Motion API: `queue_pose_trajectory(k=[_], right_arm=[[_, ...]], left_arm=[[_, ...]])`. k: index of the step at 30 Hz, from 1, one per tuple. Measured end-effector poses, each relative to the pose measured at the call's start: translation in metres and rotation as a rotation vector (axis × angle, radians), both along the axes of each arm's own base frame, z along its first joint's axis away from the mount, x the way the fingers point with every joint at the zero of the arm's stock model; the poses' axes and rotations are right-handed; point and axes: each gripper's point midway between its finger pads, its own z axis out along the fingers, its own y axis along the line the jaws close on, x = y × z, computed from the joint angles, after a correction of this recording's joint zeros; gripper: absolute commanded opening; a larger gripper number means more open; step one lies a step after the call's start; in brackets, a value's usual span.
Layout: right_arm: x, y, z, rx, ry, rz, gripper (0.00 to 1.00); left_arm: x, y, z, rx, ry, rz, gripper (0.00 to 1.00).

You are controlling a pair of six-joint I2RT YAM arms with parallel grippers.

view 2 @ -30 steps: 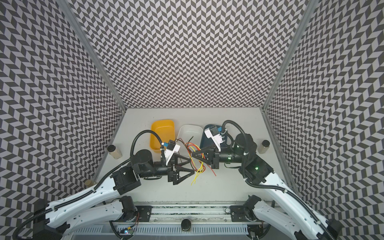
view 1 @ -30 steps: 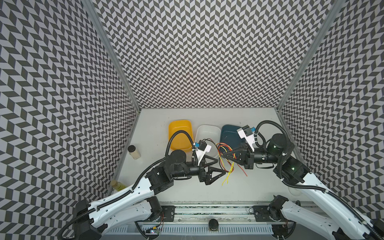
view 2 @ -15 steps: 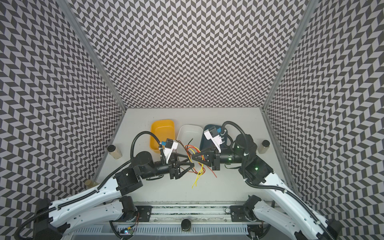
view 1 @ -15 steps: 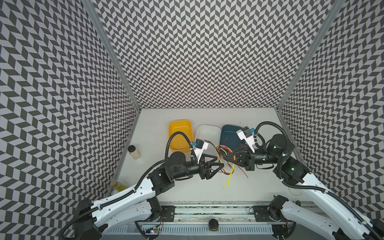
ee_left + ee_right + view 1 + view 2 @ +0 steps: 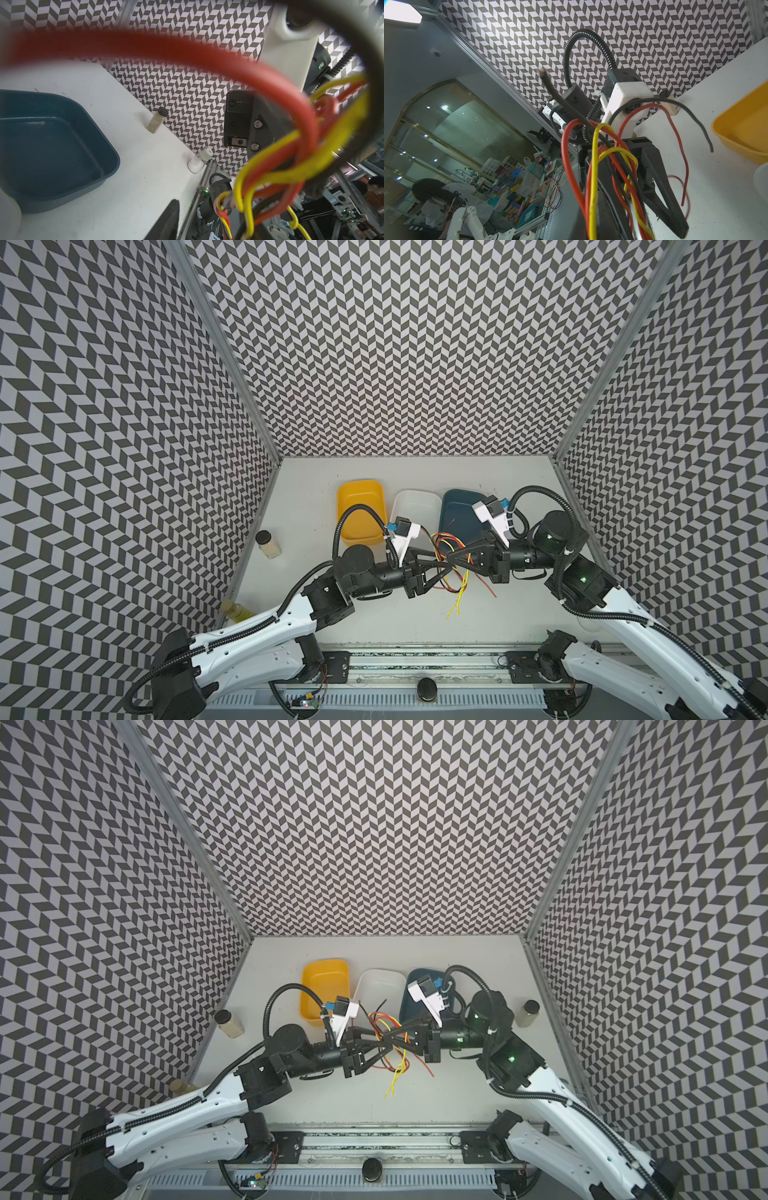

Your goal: Untangle the cables

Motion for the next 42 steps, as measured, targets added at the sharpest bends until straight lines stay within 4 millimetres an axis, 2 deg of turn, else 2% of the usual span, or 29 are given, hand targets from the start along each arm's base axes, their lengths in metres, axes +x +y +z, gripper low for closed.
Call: queue_pose_trajectory(k=[8, 17, 18, 22, 25, 28, 29, 31, 32, 35, 39, 42], right_arm=[[0.000, -0.002, 0.001, 0.001, -0.007, -0.016, 0.00], [0.005, -0.006, -0.005, -0.023, -0.006, -0.077, 0.00], [0.005, -0.007, -0.004, -0.023, -0.010, -0.087, 0.00], [0.005, -0.009, -0.001, -0.016, -0.022, -0.100, 0.00], [0.005, -0.009, -0.002, -0.016, -0.016, -0.098, 0.00], [0.006, -0.008, -0.003, -0.020, -0.007, -0.092, 0.01], [0.006, -0.007, -0.004, -0.022, -0.004, -0.091, 0.06], [0.007, -0.007, -0.006, -0.026, 0.000, -0.092, 0.34], [0.007, -0.007, -0.006, -0.029, 0.001, -0.094, 0.43], [0.006, -0.009, -0.008, -0.040, -0.008, -0.105, 0.64], [0.004, -0.018, -0.010, -0.060, -0.030, -0.163, 0.74], [0.004, -0.027, -0.012, -0.096, -0.046, -0.213, 0.75]], left_arm=[[-0.001, 0.001, 0.001, -0.003, -0.008, -0.002, 0.29], [-0.001, 0.003, -0.006, 0.033, 0.003, 0.005, 0.31], [-0.002, 0.005, -0.006, 0.034, 0.002, 0.008, 0.29], [-0.004, 0.010, -0.002, 0.031, -0.009, 0.016, 0.06], [-0.005, 0.011, -0.002, 0.035, -0.014, 0.017, 0.00], [-0.005, 0.011, -0.004, 0.042, -0.011, 0.017, 0.00], [-0.005, 0.011, -0.005, 0.044, -0.009, 0.017, 0.00], [-0.005, 0.011, -0.006, 0.050, -0.007, 0.017, 0.00], [-0.005, 0.011, -0.007, 0.052, -0.007, 0.017, 0.00], [-0.004, 0.012, -0.010, 0.065, 0.002, 0.021, 0.00], [-0.002, 0.016, -0.011, 0.072, 0.009, 0.044, 0.00], [-0.002, 0.017, -0.015, 0.087, 0.020, 0.050, 0.00]])
